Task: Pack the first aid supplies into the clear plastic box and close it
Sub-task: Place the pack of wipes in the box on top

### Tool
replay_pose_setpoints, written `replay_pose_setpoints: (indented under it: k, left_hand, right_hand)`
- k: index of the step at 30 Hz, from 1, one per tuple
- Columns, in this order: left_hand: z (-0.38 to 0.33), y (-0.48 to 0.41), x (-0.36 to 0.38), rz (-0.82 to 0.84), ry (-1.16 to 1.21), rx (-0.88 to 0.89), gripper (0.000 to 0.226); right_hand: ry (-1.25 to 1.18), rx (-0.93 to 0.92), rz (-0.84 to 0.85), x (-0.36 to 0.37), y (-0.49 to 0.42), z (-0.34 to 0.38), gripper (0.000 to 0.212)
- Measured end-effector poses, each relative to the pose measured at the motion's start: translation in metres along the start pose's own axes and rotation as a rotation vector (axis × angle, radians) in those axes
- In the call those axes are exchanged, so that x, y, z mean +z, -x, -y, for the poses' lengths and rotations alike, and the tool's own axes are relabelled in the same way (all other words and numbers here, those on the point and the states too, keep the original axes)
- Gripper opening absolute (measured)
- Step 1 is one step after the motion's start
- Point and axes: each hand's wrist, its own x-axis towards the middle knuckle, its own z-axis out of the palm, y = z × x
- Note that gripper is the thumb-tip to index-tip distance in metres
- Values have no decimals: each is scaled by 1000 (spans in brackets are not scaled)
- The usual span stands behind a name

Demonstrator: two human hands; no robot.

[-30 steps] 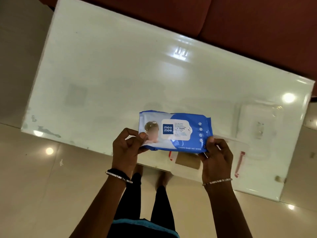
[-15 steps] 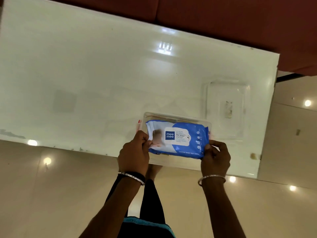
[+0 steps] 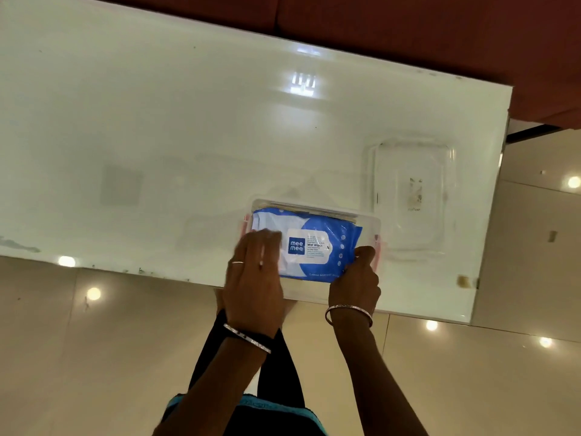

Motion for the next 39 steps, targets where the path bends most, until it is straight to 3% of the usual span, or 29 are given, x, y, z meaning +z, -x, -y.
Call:
replay_pose_setpoints:
  k: [2, 5, 7, 13, 15, 22, 26, 28, 31, 33, 36, 39]
  left_hand:
    - [-11, 4, 9, 110, 16, 88, 53]
    - [-16, 0, 25, 374, 118, 2, 69]
    - [-13, -3, 37, 449, 116, -12, 76]
    - [-1, -12, 47, 496, 20, 56, 82]
    - [3, -16, 48, 527, -6, 76, 80]
    - [0, -20, 46, 599, -34, 90, 83]
    - [-11, -21, 30, 572, -30, 65, 81]
    - [-18, -24, 14, 462, -1, 66, 66]
    - [-28, -36, -8, 199, 103, 56, 31]
    - [-41, -56, -19, 115, 214, 60, 22]
    - [-72, -103, -18, 98, 285, 108, 22]
    - [-105, -157, 6, 186, 327, 157, 28]
  right_hand:
    - [15, -6, 27, -1, 4, 0, 57]
    - [42, -86, 20, -1, 14, -1, 68]
    - [72, -187, 30, 1, 20, -1, 67]
    - [204, -459, 276, 15, 18, 6, 82]
    - [296, -474, 312, 21, 16, 6, 88]
    - [466, -441, 386, 24, 8, 10, 80]
    - [279, -477, 543, -4, 2, 15, 79]
    - [14, -455, 464, -27, -3, 14, 59]
    - [-351, -337, 122, -57, -15, 6, 21]
    - [-524, -155, -42, -72, -28, -4, 22]
    - [-599, 117, -256, -78, -52, -27, 20]
    - [-661, 407, -309, -74, -78, -53, 22]
